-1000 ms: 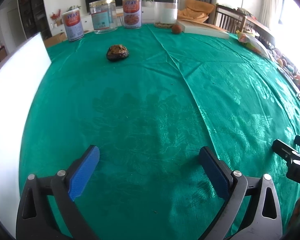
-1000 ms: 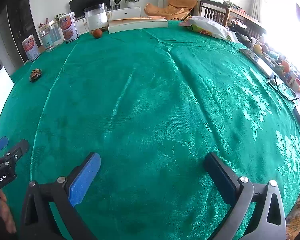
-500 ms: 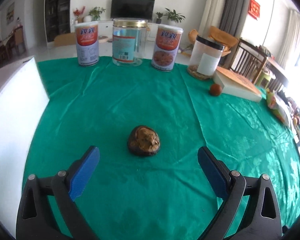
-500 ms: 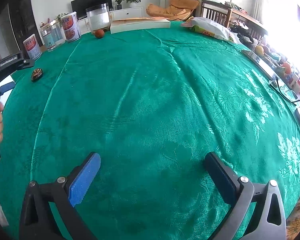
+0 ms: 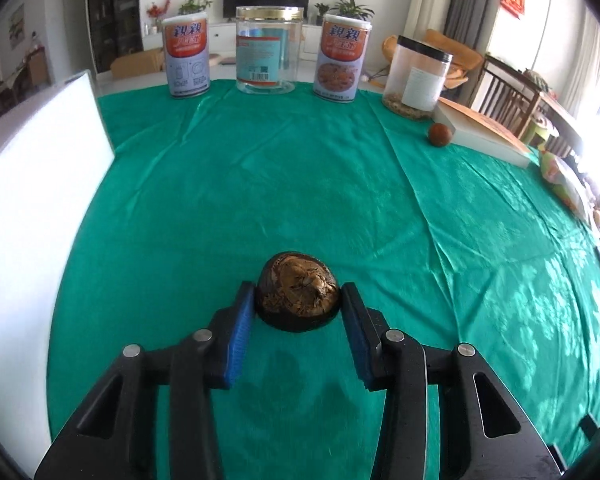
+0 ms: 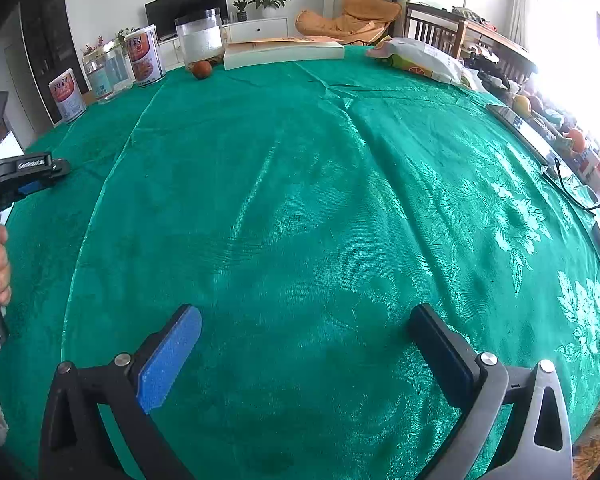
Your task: Organize fruits
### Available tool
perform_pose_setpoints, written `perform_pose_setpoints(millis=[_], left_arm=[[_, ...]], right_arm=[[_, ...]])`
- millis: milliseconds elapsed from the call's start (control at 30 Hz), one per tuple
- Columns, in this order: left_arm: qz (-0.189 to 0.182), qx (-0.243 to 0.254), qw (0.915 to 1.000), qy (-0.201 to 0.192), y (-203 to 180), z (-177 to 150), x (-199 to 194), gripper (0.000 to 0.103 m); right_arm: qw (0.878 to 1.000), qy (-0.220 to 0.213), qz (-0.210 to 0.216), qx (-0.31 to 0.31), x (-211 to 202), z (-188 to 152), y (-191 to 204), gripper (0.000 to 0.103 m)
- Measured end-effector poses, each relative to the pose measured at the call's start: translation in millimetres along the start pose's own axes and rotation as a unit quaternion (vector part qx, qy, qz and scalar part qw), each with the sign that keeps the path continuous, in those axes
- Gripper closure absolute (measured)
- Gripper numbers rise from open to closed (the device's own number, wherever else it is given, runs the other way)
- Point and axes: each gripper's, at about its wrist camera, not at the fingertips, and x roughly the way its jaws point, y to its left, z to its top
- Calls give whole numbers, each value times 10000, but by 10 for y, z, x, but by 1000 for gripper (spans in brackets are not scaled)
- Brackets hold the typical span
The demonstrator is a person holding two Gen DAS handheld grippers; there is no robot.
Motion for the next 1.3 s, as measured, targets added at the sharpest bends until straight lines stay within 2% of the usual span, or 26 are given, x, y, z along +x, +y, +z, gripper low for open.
perform_pose_setpoints(millis=[133,267,300,400,600,667,733,800,867,967,1000,1033,1133,1300], left_arm=[[-227,342,9990,163,-48,-485,-394,58],[-69,627,9979,128,10,-799,-531,57],[1,664,9977,121,33,-824,-529,53],[100,649,9978,69,98,-856,-537,18],[276,605,9978,75,154,-905,-523,11],[271,591,9978,100,168,-903,-514,8],[257,622,9977,126,158,-902,-507,6],[252,632,9976,133,155,-896,-496,5],[253,640,9975,138,154,-888,-489,5],[243,640,9976,141,160,-885,-487,5],[241,639,9976,142,164,-886,-489,4],[240,639,9976,143,159,-883,-485,4],[229,640,9976,148,160,-872,-477,4],[231,636,9976,151,161,-865,-473,3]], right_arm=[[10000,1,-3,3,-2,-1,-2,0],[10000,-5,-26,29,-2,-5,-4,0],[10000,-7,-29,34,-3,-9,-6,0],[10000,-8,-28,35,-6,-14,-7,0],[10000,53,33,-3,-19,-38,-8,0],[9992,305,180,-200,-8,11,-4,0],[9953,431,717,-487,32,198,43,2],[9951,111,755,-637,26,506,116,6],[9918,-253,1049,-684,64,910,229,6],[9870,-535,1297,-790,342,1511,484,7],[9860,-533,1340,-841,484,1683,579,12],[9849,-485,1411,-880,644,1842,668,22],[9826,-307,1616,-857,1105,2200,890,39],[9809,-486,1651,-902,1555,2620,1206,43]])
